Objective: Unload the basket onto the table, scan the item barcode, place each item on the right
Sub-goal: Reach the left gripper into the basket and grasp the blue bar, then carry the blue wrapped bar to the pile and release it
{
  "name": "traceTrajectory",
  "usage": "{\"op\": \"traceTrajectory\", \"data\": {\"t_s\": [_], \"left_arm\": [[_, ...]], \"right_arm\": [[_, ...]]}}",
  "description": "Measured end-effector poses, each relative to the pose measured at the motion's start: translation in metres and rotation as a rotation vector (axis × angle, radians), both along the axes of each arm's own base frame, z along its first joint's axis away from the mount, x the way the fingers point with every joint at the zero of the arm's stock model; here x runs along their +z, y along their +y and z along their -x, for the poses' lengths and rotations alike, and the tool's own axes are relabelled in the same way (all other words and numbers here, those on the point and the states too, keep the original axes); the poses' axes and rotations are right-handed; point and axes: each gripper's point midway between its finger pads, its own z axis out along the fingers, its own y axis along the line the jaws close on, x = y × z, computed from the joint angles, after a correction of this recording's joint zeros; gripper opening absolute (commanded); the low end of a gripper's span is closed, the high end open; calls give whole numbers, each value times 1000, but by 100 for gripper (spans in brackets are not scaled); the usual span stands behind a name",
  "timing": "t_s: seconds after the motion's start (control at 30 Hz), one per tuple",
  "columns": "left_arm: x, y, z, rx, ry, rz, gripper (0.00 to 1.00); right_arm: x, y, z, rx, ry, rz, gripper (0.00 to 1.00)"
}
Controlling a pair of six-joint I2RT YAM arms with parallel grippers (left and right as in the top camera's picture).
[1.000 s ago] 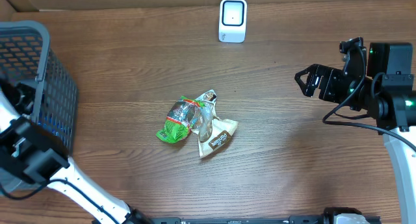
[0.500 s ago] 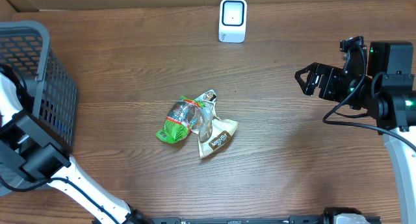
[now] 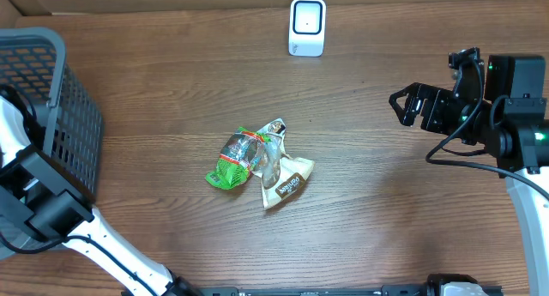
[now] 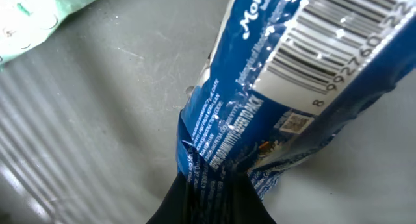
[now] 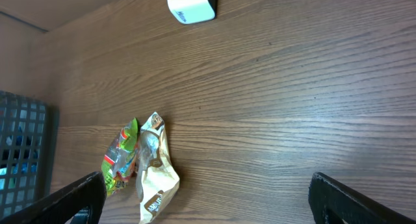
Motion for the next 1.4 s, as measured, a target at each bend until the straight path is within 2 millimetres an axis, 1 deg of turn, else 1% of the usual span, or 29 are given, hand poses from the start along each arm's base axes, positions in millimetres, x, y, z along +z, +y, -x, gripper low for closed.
{"op": "traceTrajectory", "data": {"t_s": [0.13, 0.2, 0.23, 0.33, 0.4, 0.43, 0.53, 0.6, 0.7, 0.8, 0.87, 0.9, 0.97, 1.03, 1.07, 1.17, 1.2, 1.27, 1.33, 1.4], "left_arm": [[4, -7, -1, -25, -26, 58, 4], [12, -13, -3, -31, -39, 96, 4], [17, -14, -5, -36, -48, 103, 4], [40, -11, -15, -45, -100, 87, 4], [63, -8, -22, -54, -154, 52, 4], [78, -7, -25, -60, -185, 27, 4], [128, -7, -26, -77, -280, -56, 4], [167, -10, -23, -91, -349, -121, 4], [222, -22, -14, -115, -446, -217, 4], [262, -39, -7, -146, -515, -281, 4], [281, -57, -8, -198, -553, -306, 4], [289, -70, -11, -235, -569, -308, 4], [296, -98, -18, -319, -587, -292, 4], [299, -135, -29, -426, -594, -256, 4], [299, -148, -32, -465, -594, -239, 4], [293, -201, -43, -618, -577, -167, 4], [291, -222, -47, -676, -572, -141, 4], [285, -251, -50, -753, -561, -100, 4], [272, -284, -52, -837, -531, -49, 4], [257, -306, -52, -896, -497, -10, 4]], "right_arm": [[1, 0, -1, 0, -5, 0, 100], [1, 0, -1, 0, -5, 0, 100], [1, 0, -1, 0, -5, 0, 100], [1, 0, -1, 0, -4, -1, 100], [1, 0, -1, 0, -4, 0, 100], [1, 0, -1, 0, -4, 0, 100], [1, 0, -1, 0, -4, 0, 100], [1, 0, -1, 0, -4, 0, 100], [0, 0, -1, 0, -3, 0, 100], [1, 0, -1, 0, -4, 0, 100], [1, 0, -1, 0, -4, -1, 100], [1, 0, -1, 0, -4, 0, 100], [1, 0, -1, 0, -3, 0, 100], [0, 0, 0, 0, -2, -1, 100], [0, 0, 0, 0, 1, 0, 100], [-2, 0, 2, 0, 13, -1, 100], [-2, 0, 3, 0, 15, 0, 100], [-3, 0, 4, 1, 21, 0, 100], [-3, 0, 4, 0, 22, 0, 100], [-3, 0, 4, 0, 21, 0, 100]]}}
